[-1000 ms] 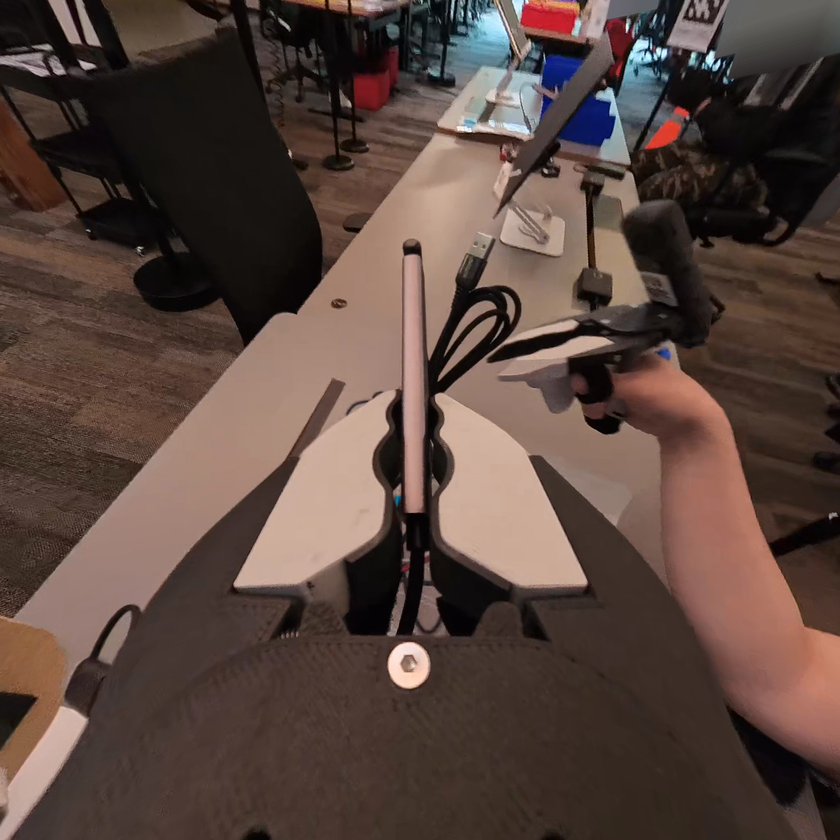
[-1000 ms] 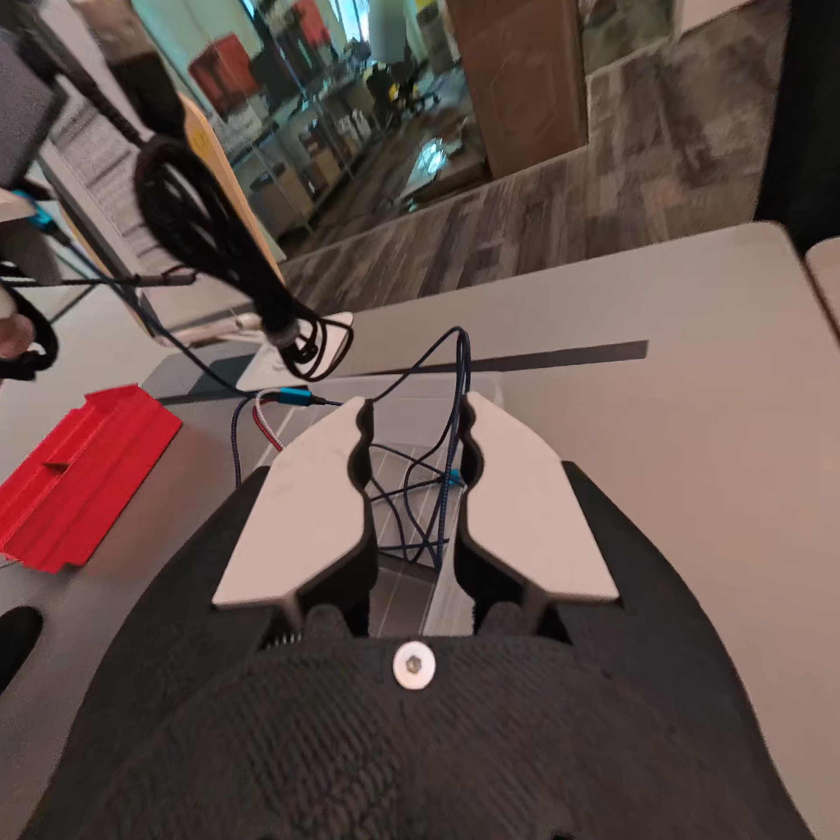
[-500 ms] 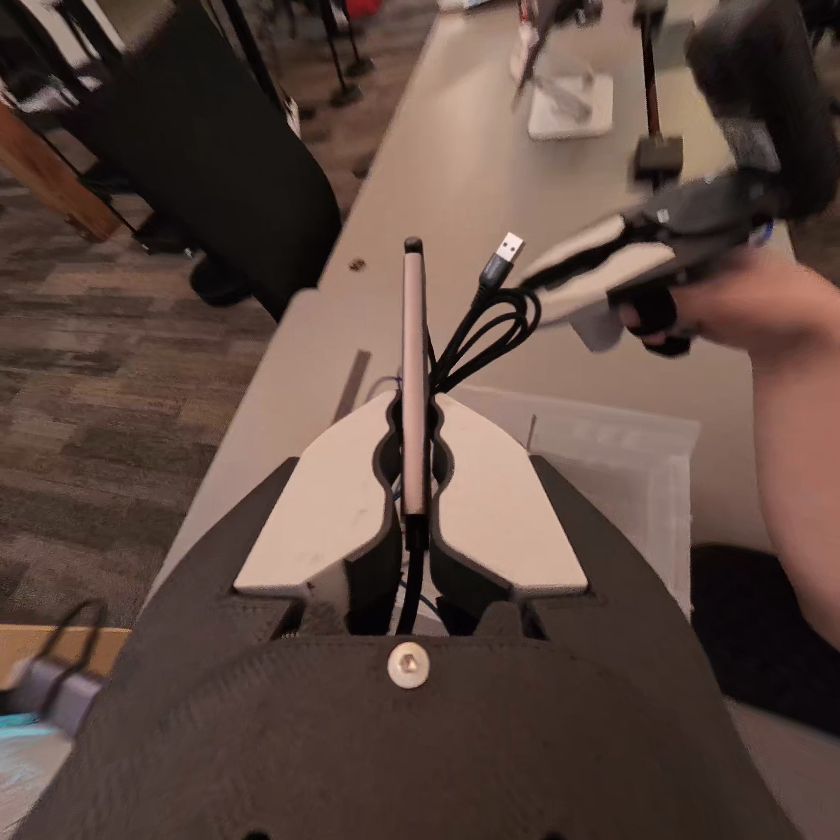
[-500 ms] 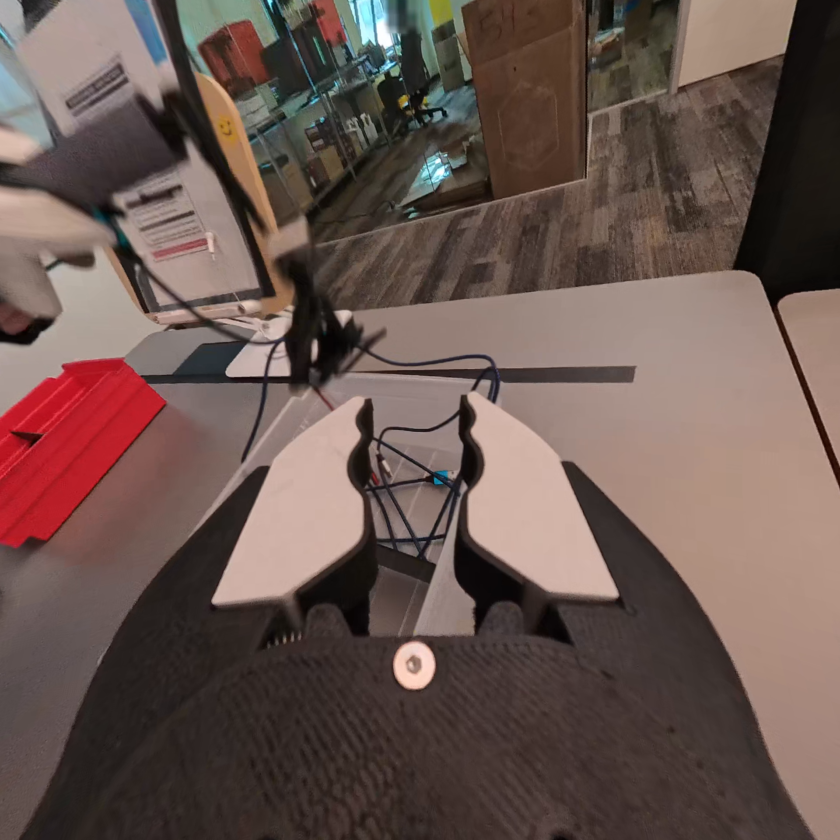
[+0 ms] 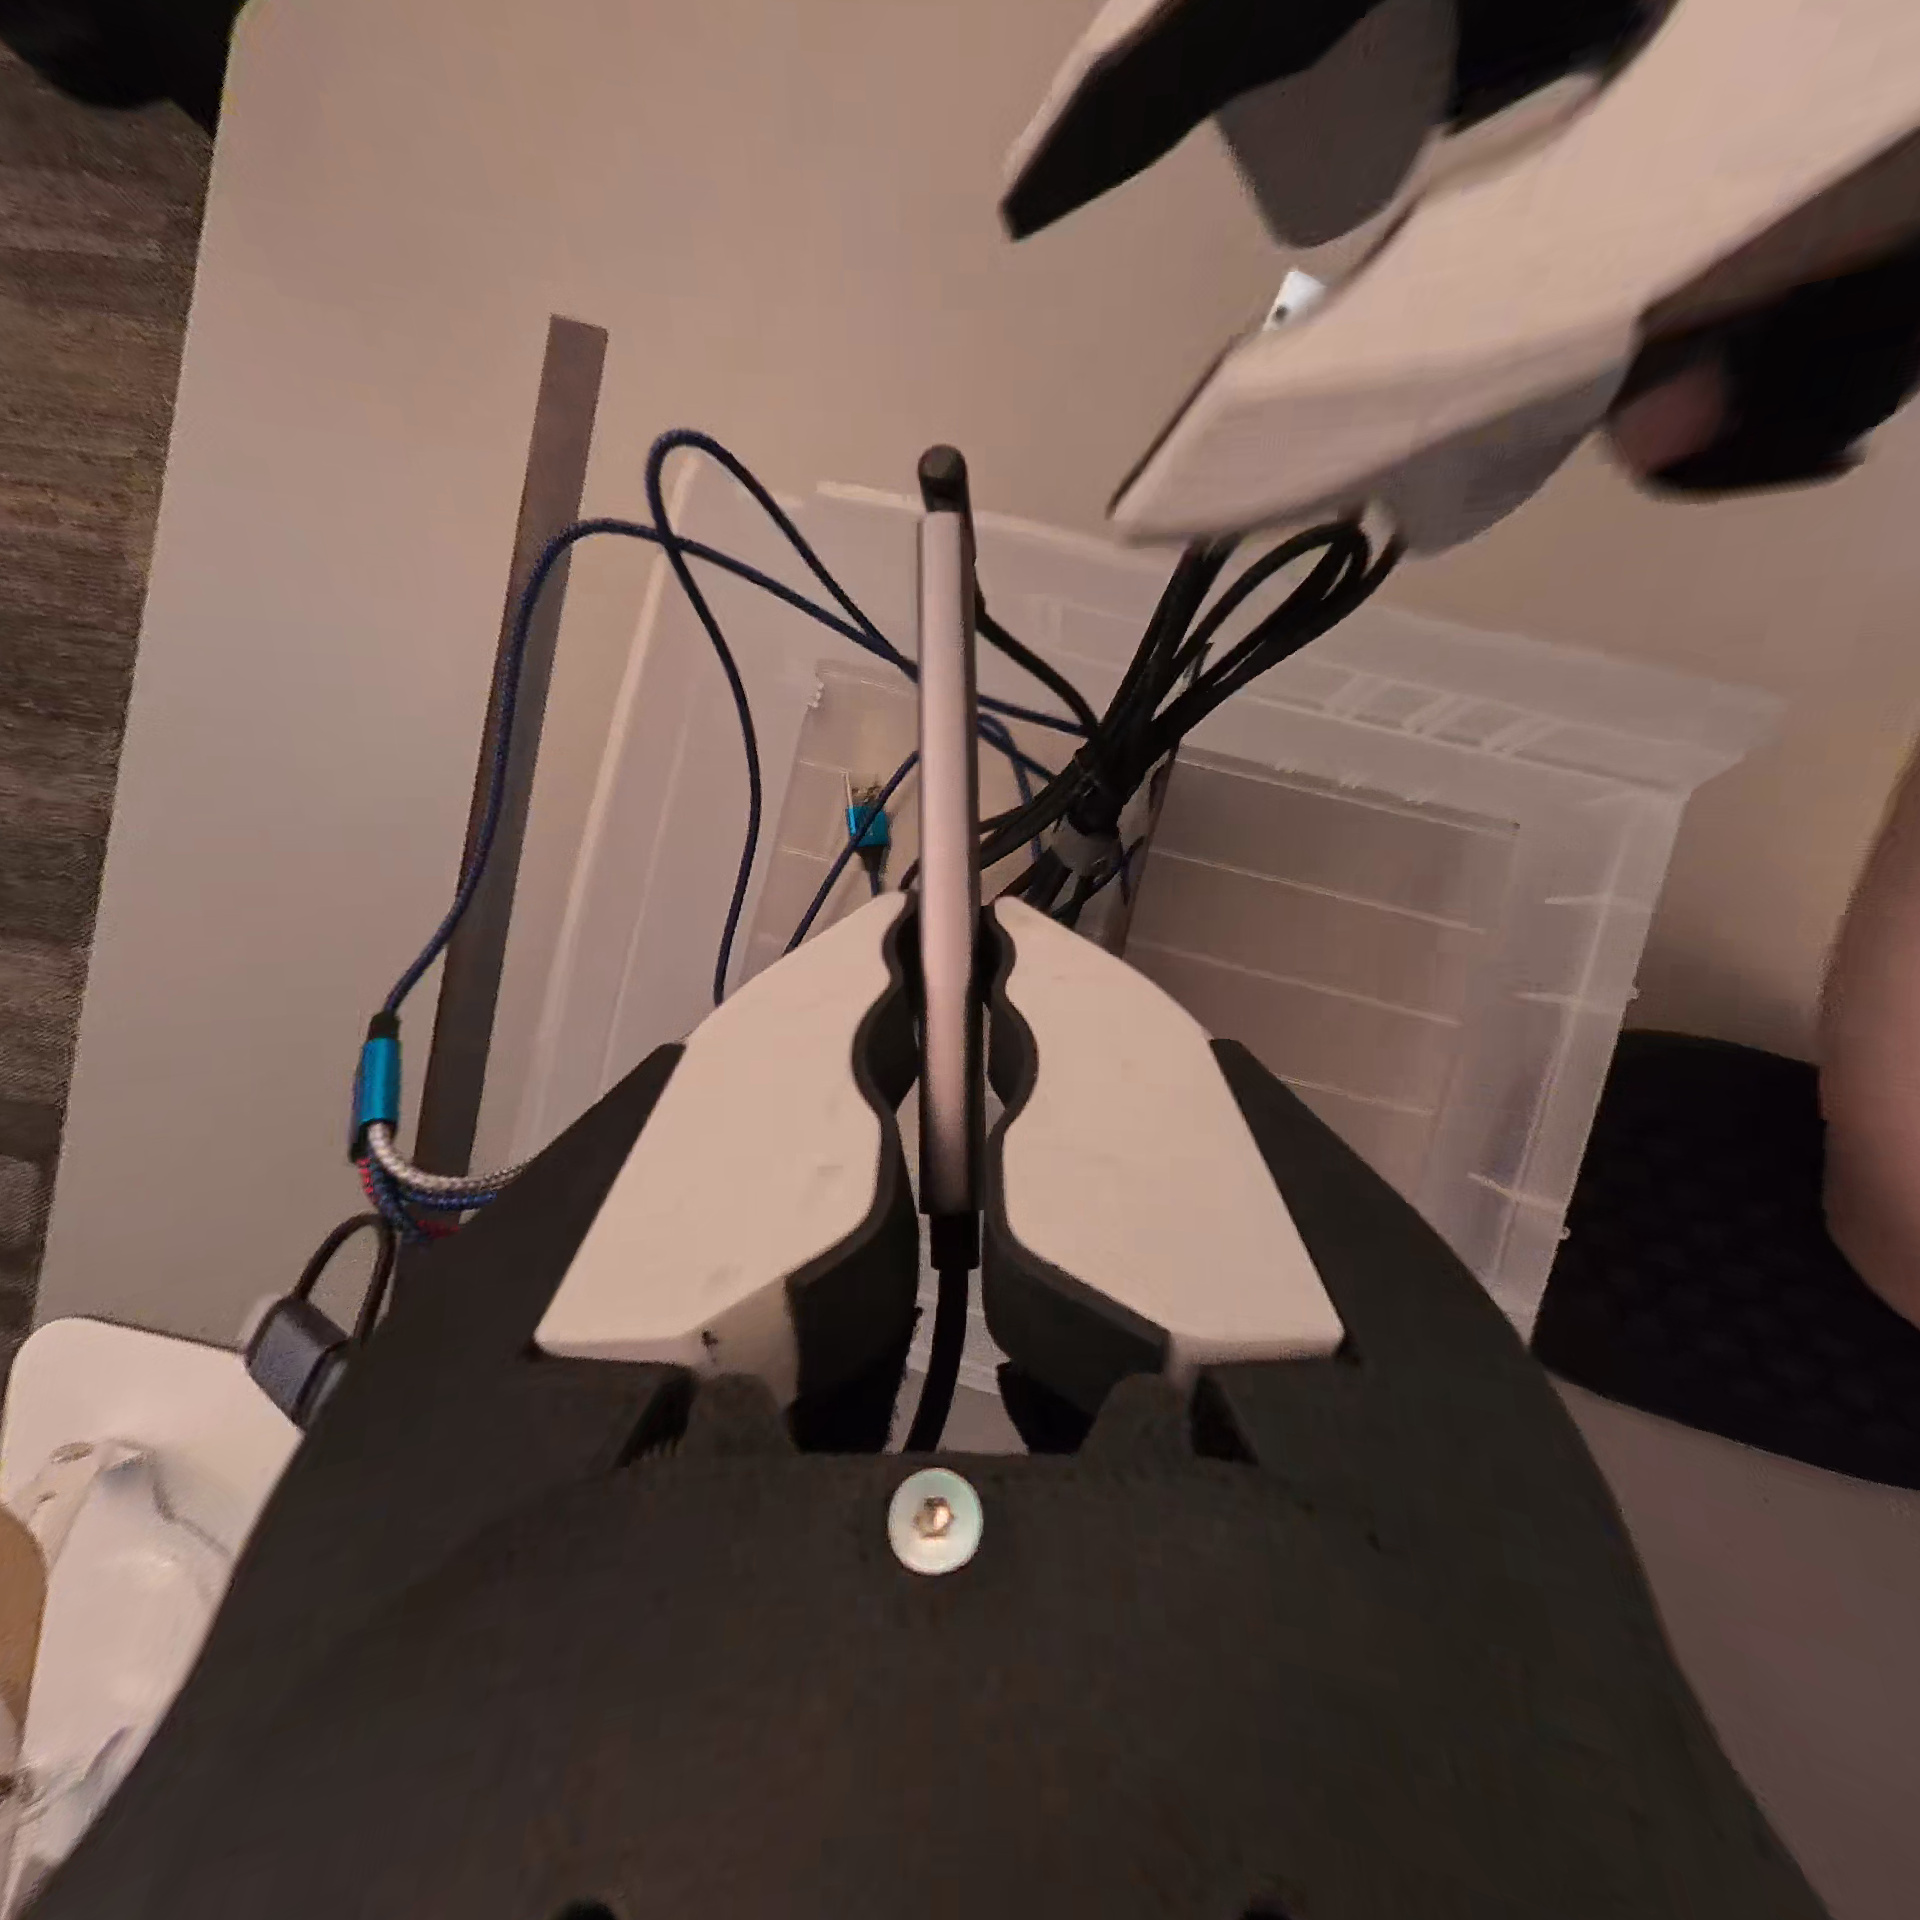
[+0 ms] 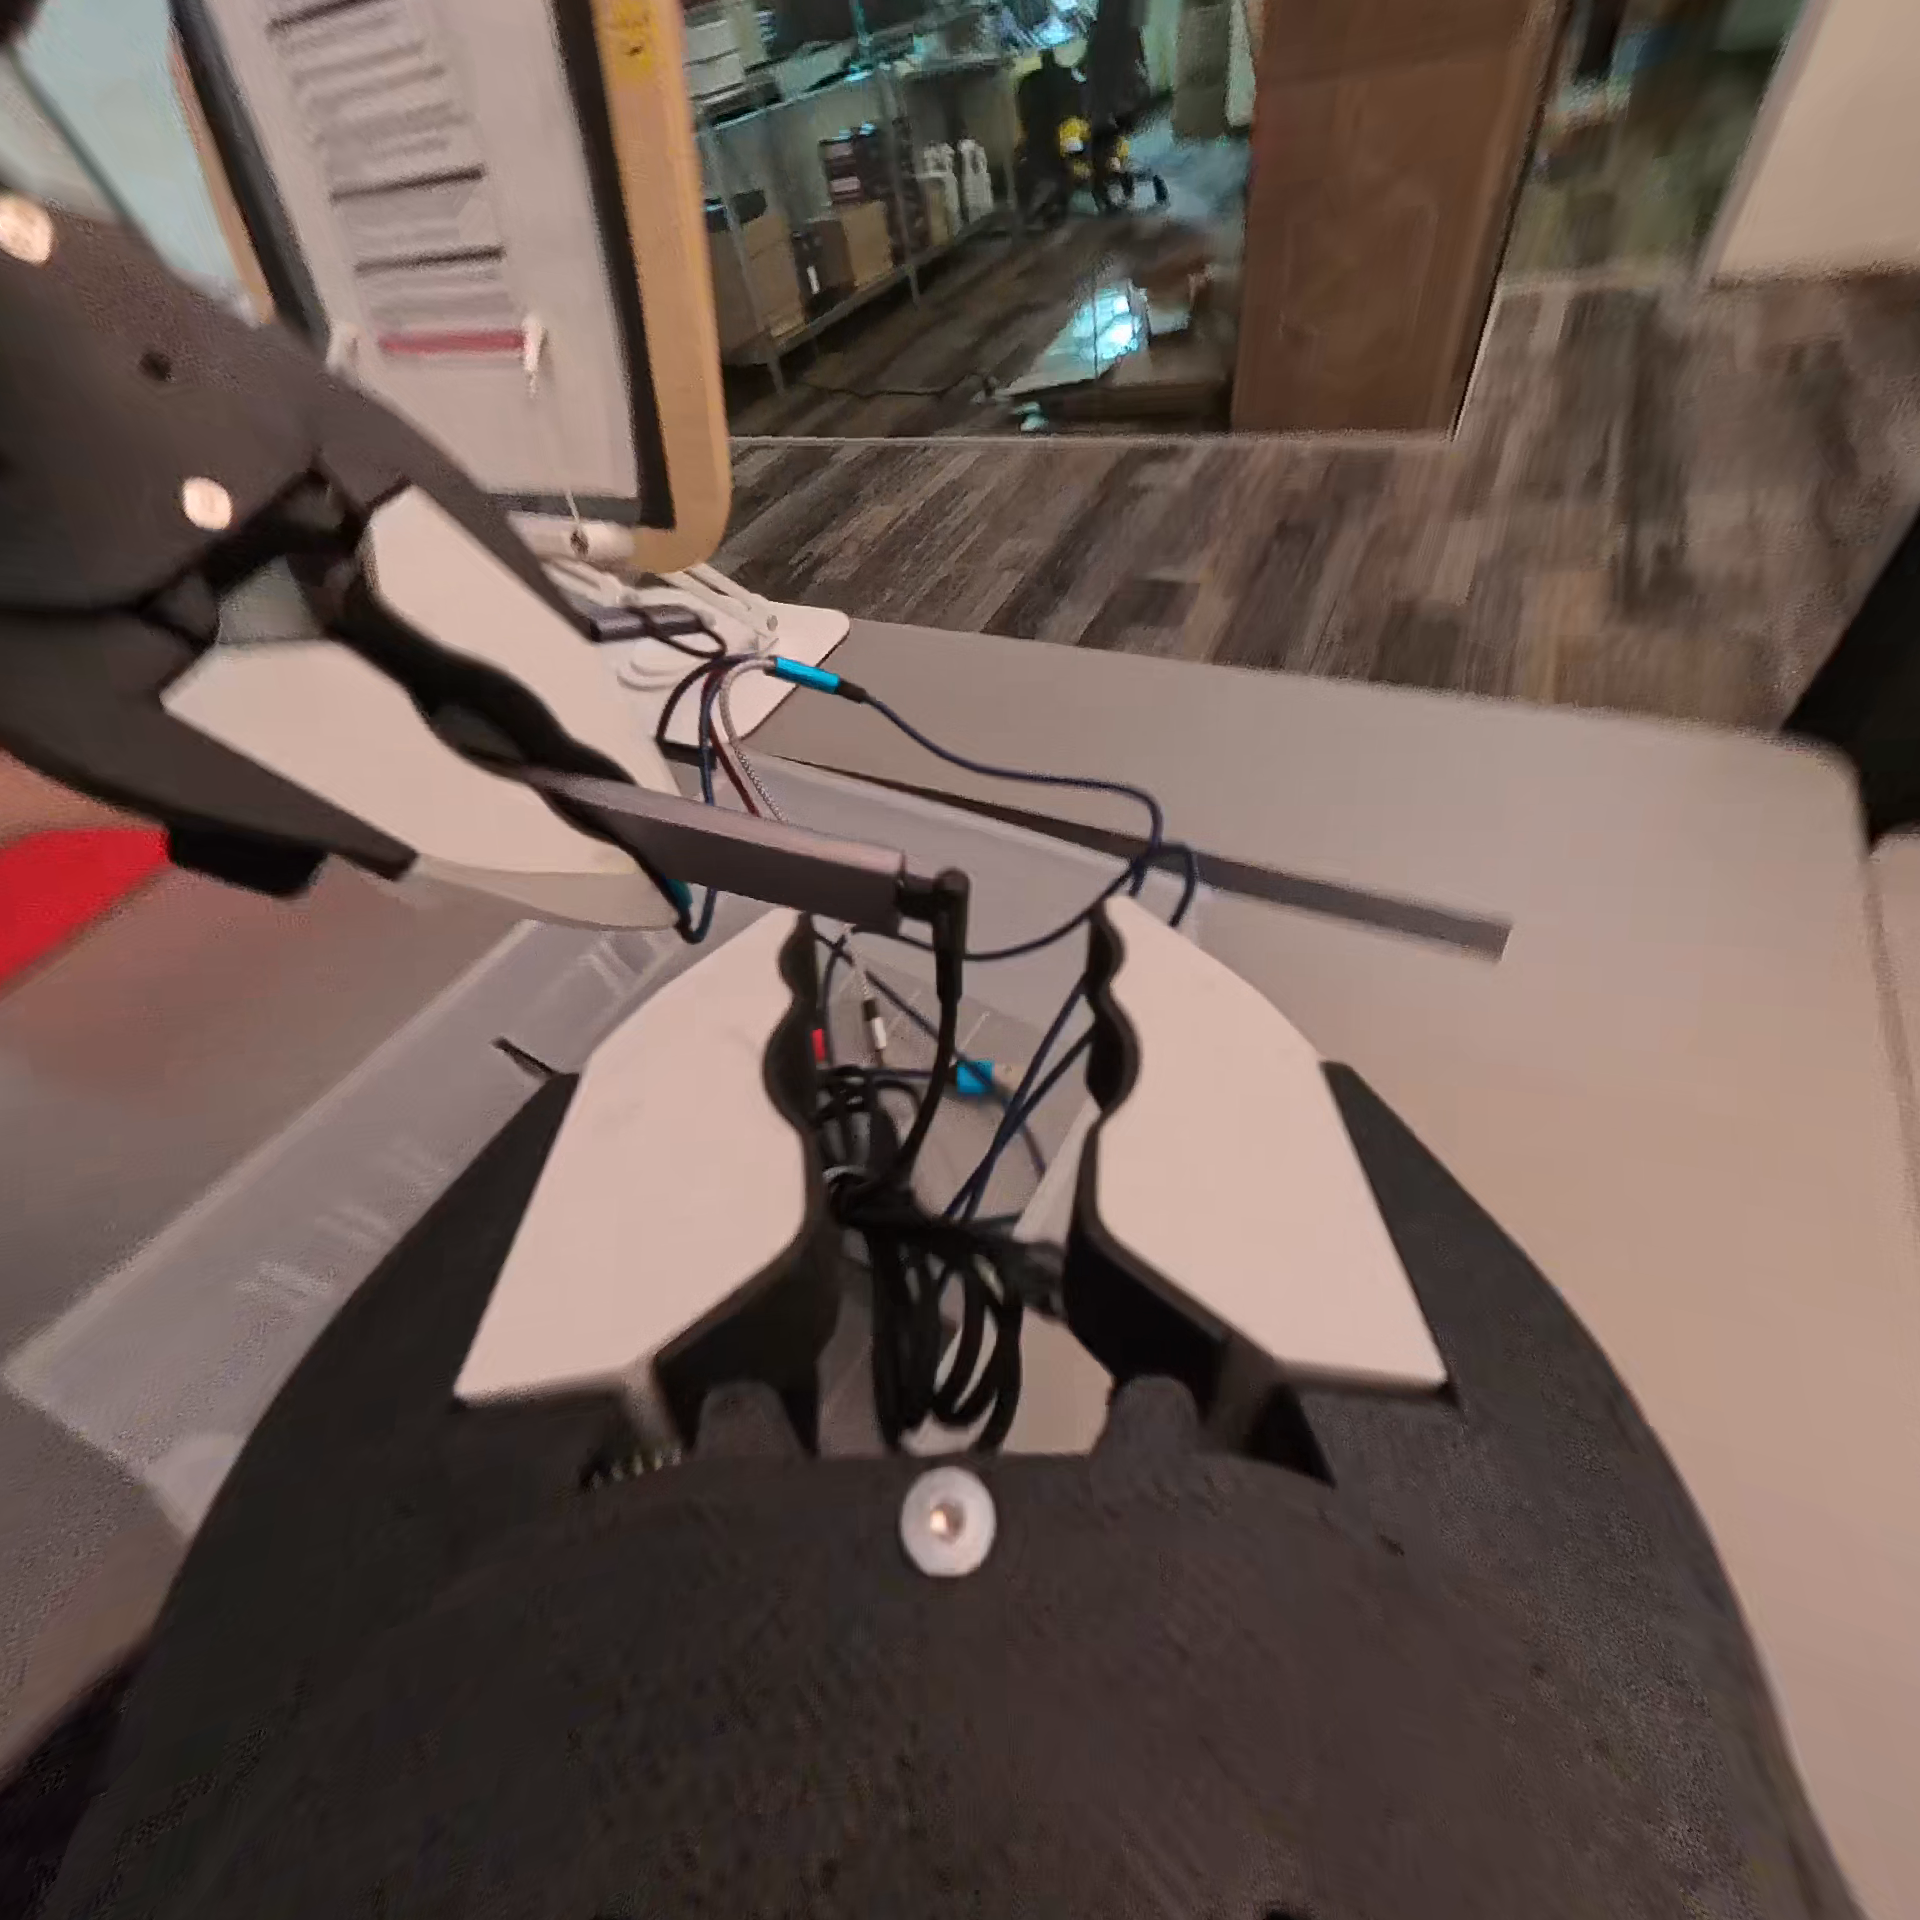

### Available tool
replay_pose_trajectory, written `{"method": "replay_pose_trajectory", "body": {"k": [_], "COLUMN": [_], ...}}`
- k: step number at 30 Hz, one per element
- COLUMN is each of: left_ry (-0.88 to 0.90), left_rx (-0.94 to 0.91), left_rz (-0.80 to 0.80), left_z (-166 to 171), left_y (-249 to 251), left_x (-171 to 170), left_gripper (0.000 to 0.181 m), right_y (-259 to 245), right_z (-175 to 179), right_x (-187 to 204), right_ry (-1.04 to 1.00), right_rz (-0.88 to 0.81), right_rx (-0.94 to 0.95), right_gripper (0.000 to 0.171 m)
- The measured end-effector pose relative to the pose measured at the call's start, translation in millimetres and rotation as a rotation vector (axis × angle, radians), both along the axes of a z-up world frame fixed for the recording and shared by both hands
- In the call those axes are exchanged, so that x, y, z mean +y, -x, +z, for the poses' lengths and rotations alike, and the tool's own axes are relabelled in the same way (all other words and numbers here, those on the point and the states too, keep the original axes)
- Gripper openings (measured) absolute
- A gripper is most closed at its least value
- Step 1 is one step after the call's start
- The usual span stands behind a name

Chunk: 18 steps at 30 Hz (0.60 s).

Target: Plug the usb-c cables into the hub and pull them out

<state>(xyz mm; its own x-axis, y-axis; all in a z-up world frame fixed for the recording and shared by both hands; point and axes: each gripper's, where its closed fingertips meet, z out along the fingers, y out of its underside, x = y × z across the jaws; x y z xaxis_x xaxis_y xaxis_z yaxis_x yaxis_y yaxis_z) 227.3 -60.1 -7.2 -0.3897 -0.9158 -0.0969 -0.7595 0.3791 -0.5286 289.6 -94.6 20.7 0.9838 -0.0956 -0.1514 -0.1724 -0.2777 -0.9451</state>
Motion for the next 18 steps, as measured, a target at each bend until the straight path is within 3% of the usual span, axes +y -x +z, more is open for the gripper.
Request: {"method": "replay_pose_trajectory", "body": {"k": [1,6,8,10,13,16,18], "left_ry": [0.016,-0.061,-0.125,-0.169,-0.163,-0.041,0.039], "left_rx": [-0.006,-0.037,-0.051,-0.072,-0.201,-0.41,-0.565], "left_rz": [-0.01,-0.113,-0.154,-0.17,-0.134,-0.037,0.05], "left_z": [2,12,16,22,50,86,106], "left_y": [1,16,23,30,39,50,65], "left_x": [-2,-1,3,9,17,29,46], "left_gripper": [0.008,0.008,0.008,0.012,0.059,0.086,0.094], "right_y": [4,32,52,62,62,58,56], "right_z": [0,-10,-9,-9,-9,-11,-11], "right_x": [8,43,49,48,40,32,26], "right_ry": [-0.001,0.086,0.074,0.082,0.084,0.095,0.102], "right_rz": [0.023,0.123,0.211,0.262,0.277,0.27,0.264], "right_rx": [-0.094,-0.504,-0.614,-0.65,-0.636,-0.634,-0.621], "right_gripper": [0.06,0.066,0.04,0.031,0.026,0.024,0.022]}}
